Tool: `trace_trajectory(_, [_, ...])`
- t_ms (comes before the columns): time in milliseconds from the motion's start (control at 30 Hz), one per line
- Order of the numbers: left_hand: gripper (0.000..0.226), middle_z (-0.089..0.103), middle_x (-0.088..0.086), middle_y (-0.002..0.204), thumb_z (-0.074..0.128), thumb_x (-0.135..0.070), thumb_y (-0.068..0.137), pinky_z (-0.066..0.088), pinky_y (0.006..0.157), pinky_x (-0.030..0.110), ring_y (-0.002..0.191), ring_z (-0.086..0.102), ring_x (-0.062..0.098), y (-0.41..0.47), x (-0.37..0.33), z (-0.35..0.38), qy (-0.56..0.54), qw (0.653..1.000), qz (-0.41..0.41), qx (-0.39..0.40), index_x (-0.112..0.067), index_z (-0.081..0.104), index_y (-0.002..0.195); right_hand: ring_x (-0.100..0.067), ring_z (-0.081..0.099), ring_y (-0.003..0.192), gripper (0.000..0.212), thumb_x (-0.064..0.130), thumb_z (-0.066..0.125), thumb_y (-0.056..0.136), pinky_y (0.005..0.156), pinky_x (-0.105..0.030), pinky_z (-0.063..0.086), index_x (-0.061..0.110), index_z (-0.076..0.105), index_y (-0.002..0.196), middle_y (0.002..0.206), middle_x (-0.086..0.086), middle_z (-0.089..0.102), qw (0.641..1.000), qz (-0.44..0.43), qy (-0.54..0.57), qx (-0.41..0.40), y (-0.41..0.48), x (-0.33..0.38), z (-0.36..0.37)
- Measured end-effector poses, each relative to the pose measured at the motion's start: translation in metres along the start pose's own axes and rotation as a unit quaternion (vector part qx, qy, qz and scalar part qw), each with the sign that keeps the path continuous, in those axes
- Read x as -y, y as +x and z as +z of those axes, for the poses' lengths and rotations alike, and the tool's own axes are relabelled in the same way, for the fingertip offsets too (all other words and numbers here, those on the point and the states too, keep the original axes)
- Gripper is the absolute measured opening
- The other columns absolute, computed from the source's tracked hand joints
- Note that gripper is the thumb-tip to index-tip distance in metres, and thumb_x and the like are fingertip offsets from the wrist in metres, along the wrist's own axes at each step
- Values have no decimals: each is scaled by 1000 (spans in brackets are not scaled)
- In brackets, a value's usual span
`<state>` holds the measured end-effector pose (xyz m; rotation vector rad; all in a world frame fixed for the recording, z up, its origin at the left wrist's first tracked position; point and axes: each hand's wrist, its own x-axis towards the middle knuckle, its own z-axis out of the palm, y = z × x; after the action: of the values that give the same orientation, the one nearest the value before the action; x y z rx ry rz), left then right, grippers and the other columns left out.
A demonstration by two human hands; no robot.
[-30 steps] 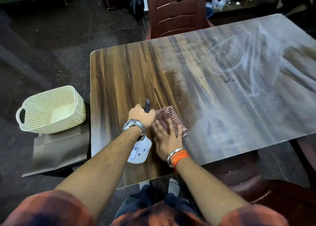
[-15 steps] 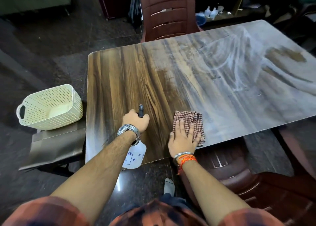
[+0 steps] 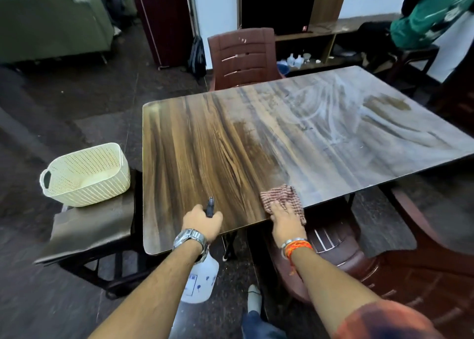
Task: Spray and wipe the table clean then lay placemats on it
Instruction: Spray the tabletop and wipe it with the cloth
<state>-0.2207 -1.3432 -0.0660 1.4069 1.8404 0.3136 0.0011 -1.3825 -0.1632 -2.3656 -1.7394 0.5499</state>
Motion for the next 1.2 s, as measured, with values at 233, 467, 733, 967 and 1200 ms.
trace_trajectory(233, [27,68,12,94,55,-45,74,59,76,40,79,71,35,-41,-9,19,-1,999,35,35,-19,54,84,-37,57,113,38,19,48,98,94,-33,43,19,55,135,122,-19,63,940,178,257,-138,-60,-18,-54])
trace_trajectory(467, [29,70,10,87,54,-43,75,60,76,40,74,71,32,-86,-61,58,-34,995,72,57,-17,59,85,-25,51,125,38,20,49,98,101,-23,34,12,54,135,133,-11,58,881,228,381,-164,-99,-42,-90])
trace_trajectory(733, [30,70,13,89,55,-43,77,56,73,36,76,68,34,-148,-142,155,7,990,131,61,-15,59,86,-27,49,127,39,23,45,100,99,-24,33,11,52,137,136,-11,56,866,224,405,-188,-134,-140,-144])
trace_trajectory(967, [29,66,17,78,55,-31,87,47,64,33,72,61,35,-205,-208,232,22,989,144,25,-6,58,73,-27,58,114,36,26,43,99,90,-27,41,16,59,130,122,-8,65,836,205,462,-215,-144,-220,-197])
trace_trajectory(1200, [32,63,14,67,55,-32,84,44,56,30,58,57,30,-221,-245,273,17,994,106,4,-5,55,65,-25,60,111,38,25,43,99,98,-33,45,13,56,133,124,-8,64,830,176,496,-185,-131,-270,-218])
